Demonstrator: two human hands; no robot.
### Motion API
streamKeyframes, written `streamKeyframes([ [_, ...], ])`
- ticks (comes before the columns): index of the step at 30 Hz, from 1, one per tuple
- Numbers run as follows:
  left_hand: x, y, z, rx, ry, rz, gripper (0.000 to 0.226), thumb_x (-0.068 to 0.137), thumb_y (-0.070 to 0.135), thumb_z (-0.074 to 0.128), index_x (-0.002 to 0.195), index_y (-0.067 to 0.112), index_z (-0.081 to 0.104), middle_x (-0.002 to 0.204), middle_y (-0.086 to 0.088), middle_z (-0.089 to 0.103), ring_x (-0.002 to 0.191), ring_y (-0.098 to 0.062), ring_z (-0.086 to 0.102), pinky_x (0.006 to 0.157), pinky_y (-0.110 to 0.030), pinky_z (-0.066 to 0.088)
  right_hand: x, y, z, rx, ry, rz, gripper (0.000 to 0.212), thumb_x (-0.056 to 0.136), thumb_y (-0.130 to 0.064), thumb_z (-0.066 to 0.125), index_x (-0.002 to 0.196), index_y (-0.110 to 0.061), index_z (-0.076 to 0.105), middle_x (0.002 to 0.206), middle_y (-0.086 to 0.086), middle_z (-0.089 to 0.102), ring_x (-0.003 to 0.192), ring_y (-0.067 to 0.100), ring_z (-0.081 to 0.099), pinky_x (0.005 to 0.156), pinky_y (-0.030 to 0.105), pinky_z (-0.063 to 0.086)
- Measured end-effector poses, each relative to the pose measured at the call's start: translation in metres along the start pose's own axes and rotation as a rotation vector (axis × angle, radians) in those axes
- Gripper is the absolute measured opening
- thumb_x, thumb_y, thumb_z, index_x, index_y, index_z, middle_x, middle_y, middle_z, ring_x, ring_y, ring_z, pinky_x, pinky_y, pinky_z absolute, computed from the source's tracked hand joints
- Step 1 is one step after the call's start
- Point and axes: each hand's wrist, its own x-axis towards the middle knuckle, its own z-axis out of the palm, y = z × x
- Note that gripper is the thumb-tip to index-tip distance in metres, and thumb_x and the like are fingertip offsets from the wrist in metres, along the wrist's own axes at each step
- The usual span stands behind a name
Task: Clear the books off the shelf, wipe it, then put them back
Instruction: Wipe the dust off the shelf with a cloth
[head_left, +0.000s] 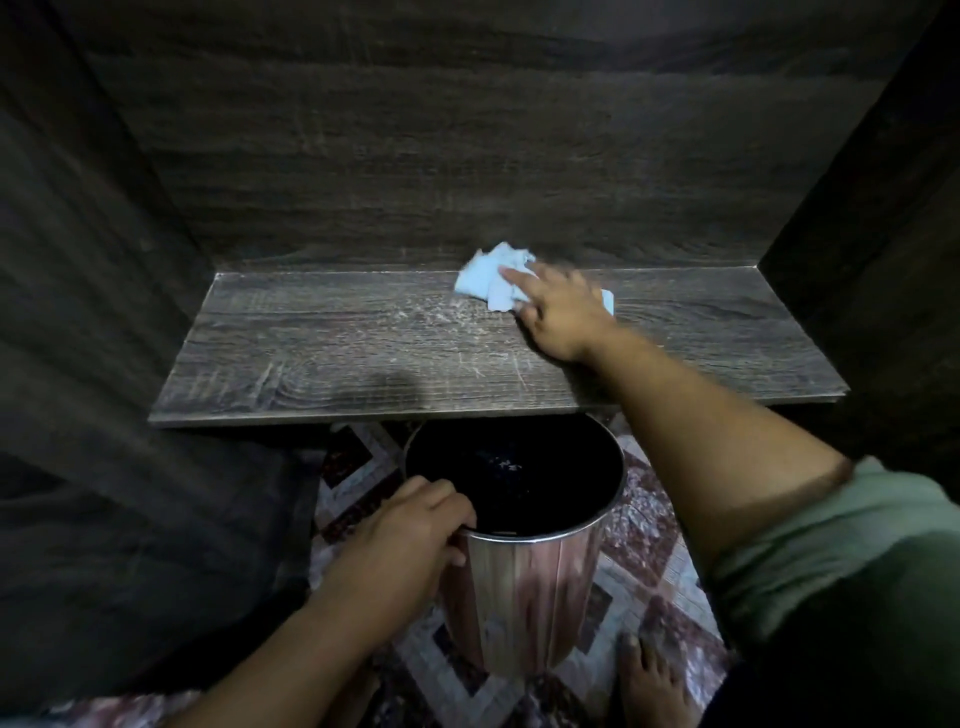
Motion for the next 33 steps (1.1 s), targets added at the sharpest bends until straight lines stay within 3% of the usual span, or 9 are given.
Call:
streamKeyframes([
  [5, 0.0, 0.0, -0.002, -0.008, -0.003, 0.012, 0.046, 0.052, 0.011, 0.089, 0.085, 0.024, 0.059, 0.083, 0.014, 0.052, 0.08, -0.004, 0.041, 0.065, -0.017, 0.037, -0.029, -0.02, -0.001, 0.142, -0.144, -0.216, 0.046, 0.091, -0.026, 0.049, 0.136, -0.036, 0.053, 0.147, 0.002, 0.045, 0.134, 0.026, 0.038, 0.111, 0.036, 0.021],
  [8, -0.003, -0.001, -0.003, -0.011, 0.002, 0.028, 0.048, 0.053, 0.011, 0.088, 0.085, 0.027, 0.055, 0.083, 0.014, 0.051, 0.081, -0.004, 0.041, 0.064, -0.021, 0.043, -0.06, -0.016, -0.023, 0.411, -0.228, -0.258, 0.041, 0.08, -0.022, 0.053, 0.116, -0.033, 0.069, 0.122, -0.008, 0.061, 0.115, 0.016, 0.056, 0.101, 0.029, 0.039],
  [10, -0.004, -0.001, -0.002, -0.011, 0.01, 0.045, 0.05, 0.053, 0.01, 0.088, 0.085, 0.026, 0.054, 0.082, 0.013, 0.051, 0.08, -0.005, 0.041, 0.065, -0.021, 0.039, -0.061, -0.008, -0.036, 0.538, -0.137, -0.163, 0.037, 0.085, -0.011, 0.058, 0.116, -0.027, 0.07, 0.117, -0.005, 0.064, 0.105, 0.013, 0.06, 0.089, 0.021, 0.041],
  [12, -0.005, 0.0, -0.001, 0.003, 0.01, 0.061, 0.053, 0.051, 0.01, 0.088, 0.085, 0.027, 0.052, 0.082, 0.012, 0.051, 0.08, -0.005, 0.041, 0.066, -0.022, 0.038, -0.048, 0.0, -0.036, 0.492, 0.073, -0.092, 0.04, 0.088, -0.005, 0.057, 0.124, -0.019, 0.065, 0.127, 0.006, 0.06, 0.114, 0.017, 0.055, 0.096, 0.011, 0.034],
  [17, -0.004, -0.001, -0.001, 0.019, -0.005, 0.041, 0.058, 0.05, 0.015, 0.088, 0.087, 0.032, 0.047, 0.083, 0.015, 0.051, 0.082, -0.005, 0.043, 0.063, -0.024, 0.044, -0.03, -0.009, 0.008, 0.091, -0.07, 0.008, 0.052, 0.097, -0.039, 0.043, 0.148, -0.033, 0.035, 0.158, 0.013, 0.025, 0.142, 0.032, 0.026, 0.117, 0.04, 0.021],
  [23, -0.002, -0.001, -0.001, 0.004, -0.014, 0.057, 0.053, 0.049, 0.011, 0.089, 0.085, 0.027, 0.053, 0.081, 0.011, 0.052, 0.08, -0.006, 0.041, 0.064, -0.023, 0.037, -0.088, -0.029, -0.021, 0.334, -0.238, -0.282, 0.04, 0.083, -0.008, 0.06, 0.114, -0.029, 0.071, 0.136, 0.001, 0.056, 0.129, 0.013, 0.046, 0.113, 0.029, 0.025],
  [28, -0.001, 0.003, 0.002, 0.043, -0.027, 0.088, 0.051, 0.048, 0.012, 0.09, 0.084, 0.025, 0.057, 0.08, 0.012, 0.052, 0.078, -0.005, 0.04, 0.064, -0.021, 0.036, -0.116, 0.045, -0.057, 0.355, 0.103, 0.014, 0.038, 0.083, -0.002, 0.059, 0.116, -0.017, 0.07, 0.129, 0.012, 0.06, 0.119, 0.016, 0.053, 0.104, 0.009, 0.029],
  [31, 0.002, 0.007, 0.005, 0.052, -0.041, 0.112, 0.052, 0.046, 0.012, 0.09, 0.083, 0.025, 0.057, 0.079, 0.013, 0.051, 0.078, -0.004, 0.039, 0.061, -0.019, 0.036, -0.114, 0.095, -0.052, 0.131, 0.032, 0.451, 0.049, 0.096, -0.024, 0.052, 0.145, -0.023, 0.042, 0.152, 0.019, 0.032, 0.14, 0.032, 0.031, 0.114, 0.032, 0.021],
  [33, 0.007, 0.008, 0.007, 0.059, -0.056, 0.118, 0.055, 0.046, 0.013, 0.091, 0.084, 0.028, 0.054, 0.08, 0.013, 0.05, 0.078, -0.004, 0.039, 0.06, -0.021, 0.043, -0.114, 0.097, -0.041, 0.026, -0.049, 0.507, 0.054, 0.098, -0.033, 0.046, 0.149, -0.028, 0.032, 0.157, 0.017, 0.022, 0.141, 0.036, 0.027, 0.114, 0.038, 0.022],
])
